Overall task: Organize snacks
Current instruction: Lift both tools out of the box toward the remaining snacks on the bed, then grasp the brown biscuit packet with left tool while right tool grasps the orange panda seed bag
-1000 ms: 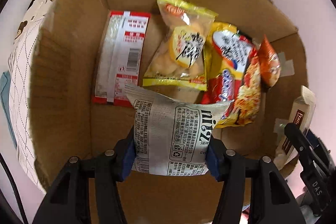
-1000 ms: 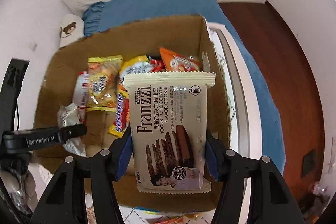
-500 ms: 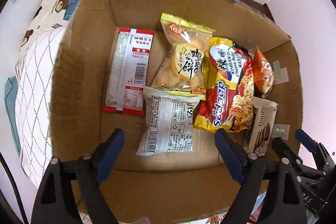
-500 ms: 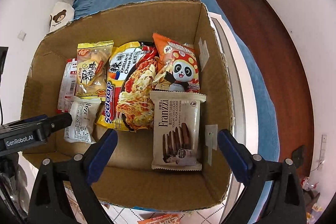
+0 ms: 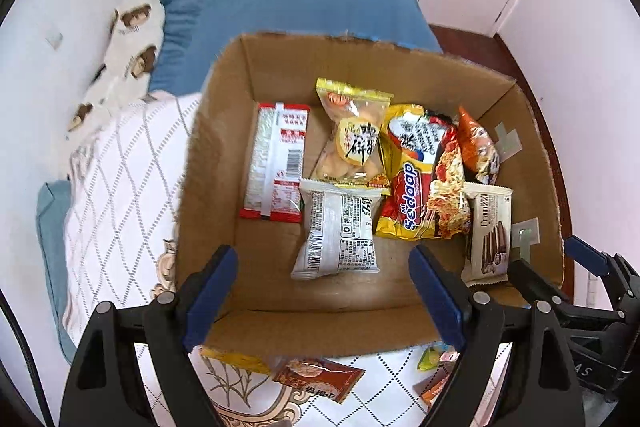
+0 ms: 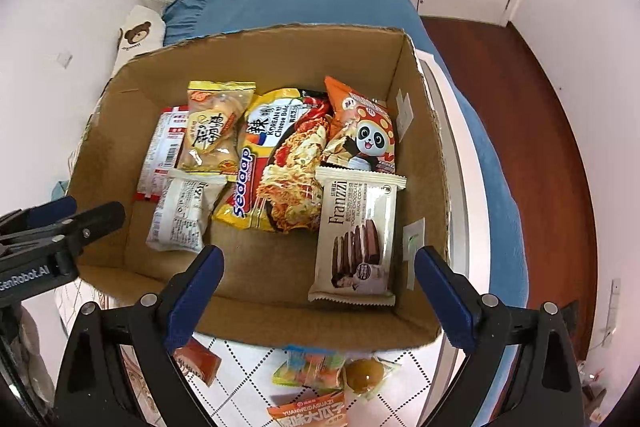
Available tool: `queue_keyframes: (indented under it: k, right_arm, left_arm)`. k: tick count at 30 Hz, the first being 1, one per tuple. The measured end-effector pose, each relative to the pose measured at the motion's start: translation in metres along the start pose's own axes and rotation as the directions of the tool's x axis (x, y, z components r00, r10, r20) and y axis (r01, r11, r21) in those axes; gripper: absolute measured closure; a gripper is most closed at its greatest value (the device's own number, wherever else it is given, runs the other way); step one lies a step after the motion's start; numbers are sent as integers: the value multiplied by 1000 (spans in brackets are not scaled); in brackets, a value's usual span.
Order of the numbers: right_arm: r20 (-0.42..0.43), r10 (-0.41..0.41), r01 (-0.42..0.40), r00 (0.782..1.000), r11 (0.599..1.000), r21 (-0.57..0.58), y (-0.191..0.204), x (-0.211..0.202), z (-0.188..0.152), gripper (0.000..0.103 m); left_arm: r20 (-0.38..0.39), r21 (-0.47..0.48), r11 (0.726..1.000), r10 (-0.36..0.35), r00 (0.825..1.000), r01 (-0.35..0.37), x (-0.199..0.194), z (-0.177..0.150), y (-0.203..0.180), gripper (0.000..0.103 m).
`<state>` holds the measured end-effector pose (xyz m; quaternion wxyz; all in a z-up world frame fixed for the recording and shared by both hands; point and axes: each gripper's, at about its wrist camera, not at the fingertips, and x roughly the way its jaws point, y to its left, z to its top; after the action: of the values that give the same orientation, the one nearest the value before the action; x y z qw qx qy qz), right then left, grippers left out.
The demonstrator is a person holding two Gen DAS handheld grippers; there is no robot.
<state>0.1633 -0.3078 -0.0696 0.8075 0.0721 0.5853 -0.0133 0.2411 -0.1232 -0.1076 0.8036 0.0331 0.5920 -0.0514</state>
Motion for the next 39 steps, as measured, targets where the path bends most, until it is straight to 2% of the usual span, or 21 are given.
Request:
queue_keyframes:
  k: [7, 16, 22, 26, 29, 31, 34, 36, 37, 39]
  right_arm:
    - [80, 6, -5, 997, 1000, -4, 2, -31, -20, 5]
    - [217, 12, -9, 976, 1000, -14, 6, -89, -52, 5]
    - [260, 49, -53, 964, 999, 6, 3, -121, -69, 5]
    - [229, 63, -70, 971, 997, 24, -2, -118, -91, 5]
    - [140, 64, -73, 988, 996, 59, -13, -87, -118, 5]
    - [74, 79, -85, 994, 993, 81, -18, -65, -135, 5]
    - [-28, 90, -86, 996, 990, 115, -23, -25, -163, 5]
    - [-75, 112, -101, 991, 985, 142, -27, -3, -178, 5]
    - [-87, 124, -109, 989, 982, 155, -29, 6, -182, 5]
    - [-102, 148, -129, 984, 976, 175, -33, 21, -192, 5]
  left_arm:
    - [115, 8, 1000, 0, 993, -1, -38, -25, -3, 15]
    - [208, 20, 999, -33, 977, 30, -81, -59, -11, 15]
    - [230, 16, 998, -63, 971, 61, -100, -76, -11, 15]
    - [183, -9, 997, -80, 980, 83, -88, -98, -4, 15]
    - [85, -38, 996, -82, 993, 85, -56, -122, 4, 15]
    - [4, -82, 992, -91, 996, 91, -28, -137, 11, 15]
    - [-102, -175, 981, -108, 989, 89, 16, -152, 20, 15]
    - [-157, -257, 962, -136, 978, 92, 45, -155, 25, 16]
    - [-173, -294, 951, -147, 974, 92, 56, -155, 27, 16]
    - [-188, -333, 941, -124, 974, 56, 77, -151, 25, 16]
